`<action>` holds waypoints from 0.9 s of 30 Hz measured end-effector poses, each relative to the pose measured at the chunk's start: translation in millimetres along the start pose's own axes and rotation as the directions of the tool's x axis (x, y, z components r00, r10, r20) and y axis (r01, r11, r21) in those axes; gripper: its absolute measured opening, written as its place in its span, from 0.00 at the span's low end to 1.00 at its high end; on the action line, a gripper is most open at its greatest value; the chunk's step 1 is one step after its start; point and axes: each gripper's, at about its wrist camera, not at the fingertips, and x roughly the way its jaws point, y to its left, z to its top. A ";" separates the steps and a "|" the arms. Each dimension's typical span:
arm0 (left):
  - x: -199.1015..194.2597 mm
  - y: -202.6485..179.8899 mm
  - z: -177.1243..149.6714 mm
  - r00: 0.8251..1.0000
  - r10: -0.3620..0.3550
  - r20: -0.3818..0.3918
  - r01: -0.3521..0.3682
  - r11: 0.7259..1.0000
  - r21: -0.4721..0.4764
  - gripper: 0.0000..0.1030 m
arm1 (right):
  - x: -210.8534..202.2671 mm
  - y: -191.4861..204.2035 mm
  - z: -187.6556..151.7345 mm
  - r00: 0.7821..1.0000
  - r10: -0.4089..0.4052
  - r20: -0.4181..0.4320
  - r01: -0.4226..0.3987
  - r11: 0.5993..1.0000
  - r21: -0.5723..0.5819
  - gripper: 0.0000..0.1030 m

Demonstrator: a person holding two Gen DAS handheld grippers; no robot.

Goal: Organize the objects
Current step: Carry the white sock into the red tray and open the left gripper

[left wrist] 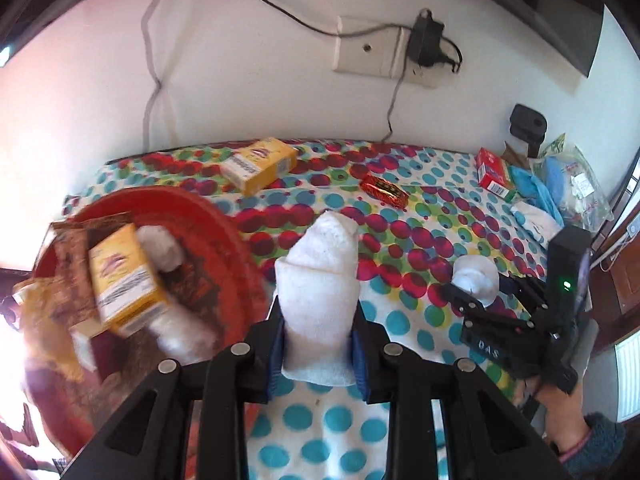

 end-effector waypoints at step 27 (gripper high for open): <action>-50.2 162.2 -20.3 0.976 0.216 0.010 -0.208 0.949 -0.237 0.28 | 0.8 4.5 0.5 1.000 -0.024 -0.007 0.024 1.000 -0.020 0.58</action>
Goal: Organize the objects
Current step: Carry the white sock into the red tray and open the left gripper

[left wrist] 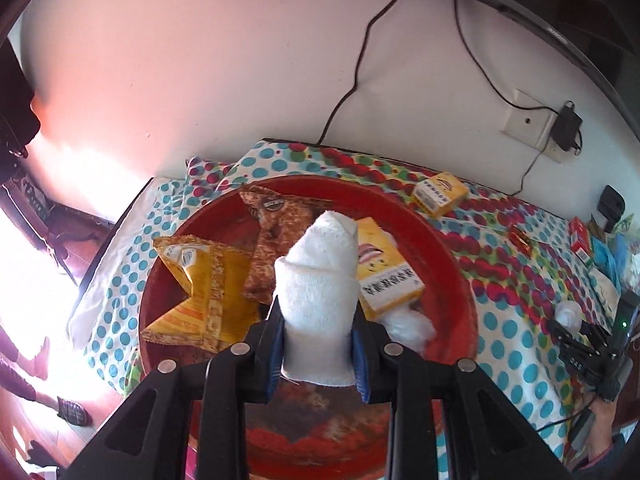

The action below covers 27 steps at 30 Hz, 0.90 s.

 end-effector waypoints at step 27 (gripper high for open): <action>42.0 17.6 5.8 0.999 0.045 -0.028 -0.045 0.999 -0.016 0.37 | 0.5 -0.7 0.6 1.000 0.001 0.000 -0.001 1.000 -0.001 0.58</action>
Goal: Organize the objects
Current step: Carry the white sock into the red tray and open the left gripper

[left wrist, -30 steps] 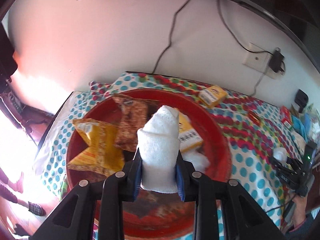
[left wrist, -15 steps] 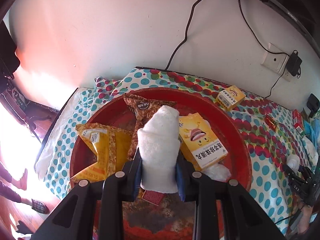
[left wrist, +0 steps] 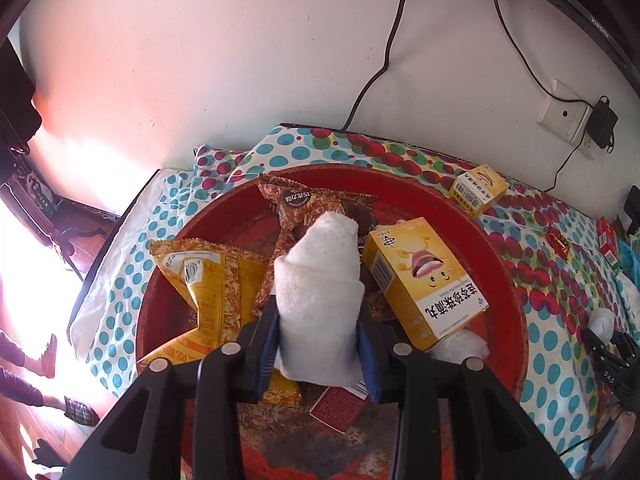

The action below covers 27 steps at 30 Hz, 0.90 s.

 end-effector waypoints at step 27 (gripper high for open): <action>-36.8 -85.6 -83.7 0.987 -0.113 0.114 0.101 0.990 0.102 0.55 | 0.0 -0.3 1.6 1.000 -0.006 -0.001 0.006 1.000 -0.001 0.60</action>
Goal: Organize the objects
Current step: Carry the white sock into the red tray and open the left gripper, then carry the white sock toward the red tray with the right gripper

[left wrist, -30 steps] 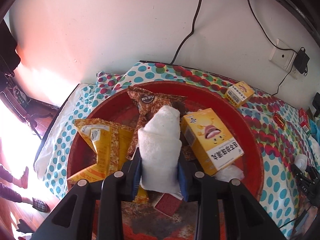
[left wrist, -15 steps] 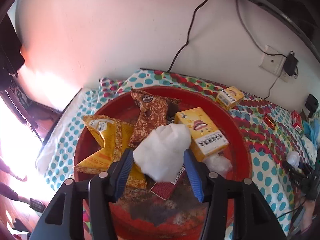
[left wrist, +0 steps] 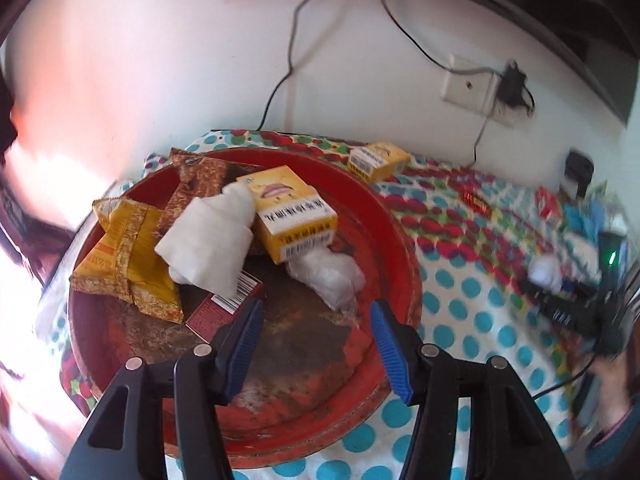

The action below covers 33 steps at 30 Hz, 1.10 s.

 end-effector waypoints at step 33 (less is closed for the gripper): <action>8.5 25.7 -6.6 0.997 0.057 0.045 -0.058 0.998 0.010 0.55 | -39.6 46.6 19.9 0.998 -0.041 0.042 0.044 0.996 -0.082 0.52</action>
